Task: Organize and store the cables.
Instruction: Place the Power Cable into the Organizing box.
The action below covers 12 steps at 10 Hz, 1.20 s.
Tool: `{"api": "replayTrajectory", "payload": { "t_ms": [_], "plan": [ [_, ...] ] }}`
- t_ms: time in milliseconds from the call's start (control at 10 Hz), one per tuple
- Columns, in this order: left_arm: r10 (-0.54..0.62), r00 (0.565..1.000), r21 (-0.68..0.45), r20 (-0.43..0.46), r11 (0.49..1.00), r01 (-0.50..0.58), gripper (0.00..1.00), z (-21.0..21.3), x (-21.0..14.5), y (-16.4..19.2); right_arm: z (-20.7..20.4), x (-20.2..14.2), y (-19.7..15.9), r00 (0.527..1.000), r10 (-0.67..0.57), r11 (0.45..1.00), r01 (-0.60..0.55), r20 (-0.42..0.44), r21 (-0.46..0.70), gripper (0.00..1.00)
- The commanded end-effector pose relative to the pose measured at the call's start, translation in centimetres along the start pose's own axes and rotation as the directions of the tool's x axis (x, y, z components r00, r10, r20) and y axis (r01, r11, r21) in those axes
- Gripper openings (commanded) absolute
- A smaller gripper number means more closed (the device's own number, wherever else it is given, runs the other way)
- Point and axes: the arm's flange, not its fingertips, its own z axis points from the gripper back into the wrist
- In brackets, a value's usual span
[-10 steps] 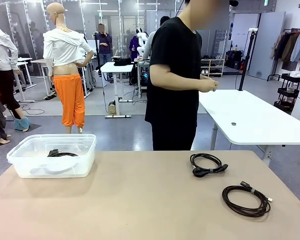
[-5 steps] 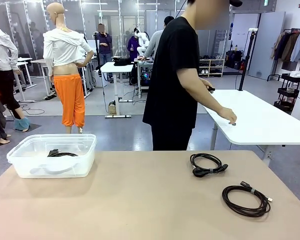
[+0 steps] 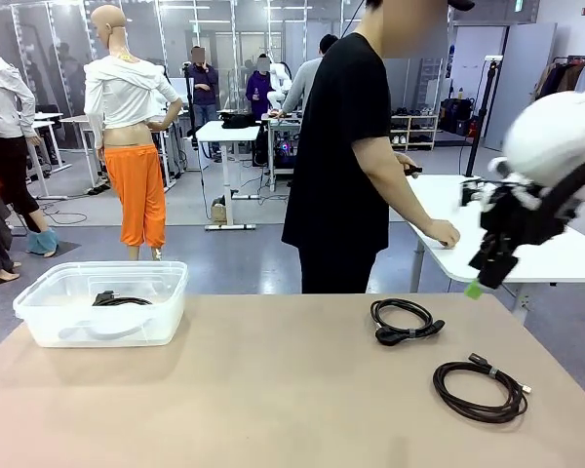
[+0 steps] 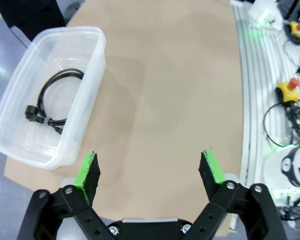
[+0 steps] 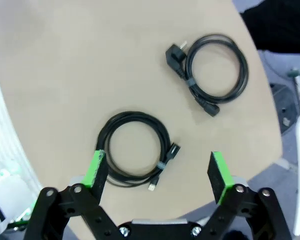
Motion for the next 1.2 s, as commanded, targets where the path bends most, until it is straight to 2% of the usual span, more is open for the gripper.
{"api": "replayTrajectory", "payload": {
  "t_ms": [0,100,600,800,900,1100],
  "plan": [
    [0.011,1.0,0.013,0.0,1.0,-0.011,1.0,0.1,0.2,0.1,-2.4,2.4,-2.5,0.993,0.069,0.998,-0.069,-0.093,0.009,1.0],
    [0.011,1.0,0.013,0.0,1.0,-0.011,1.0,0.1,0.2,0.1,-4.2,3.8,-2.8,0.985,0.106,0.994,-0.1,-0.137,0.045,1.0],
    [0.011,1.0,0.013,0.0,1.0,-0.011,1.0,0.1,0.2,0.1,-12.2,6.3,-5.9,0.96,0.201,0.964,-0.159,-0.195,0.211,1.0],
    [0.011,1.0,0.013,0.0,1.0,-0.011,1.0,0.1,0.2,0.1,-14.4,5.9,-6.2,0.948,0.24,0.957,-0.195,-0.207,0.215,1.0],
    [0.011,1.0,0.013,0.0,1.0,-0.011,1.0,0.1,0.2,0.1,-15.4,5.6,-6.5,0.949,0.256,0.951,-0.211,-0.187,0.227,1.0],
    [0.011,1.0,0.013,0.0,1.0,-0.011,1.0,0.1,0.2,0.1,-17.3,5.0,-6.7,0.932,0.29,0.944,-0.242,-0.216,0.222,1.0]
  ]
}}
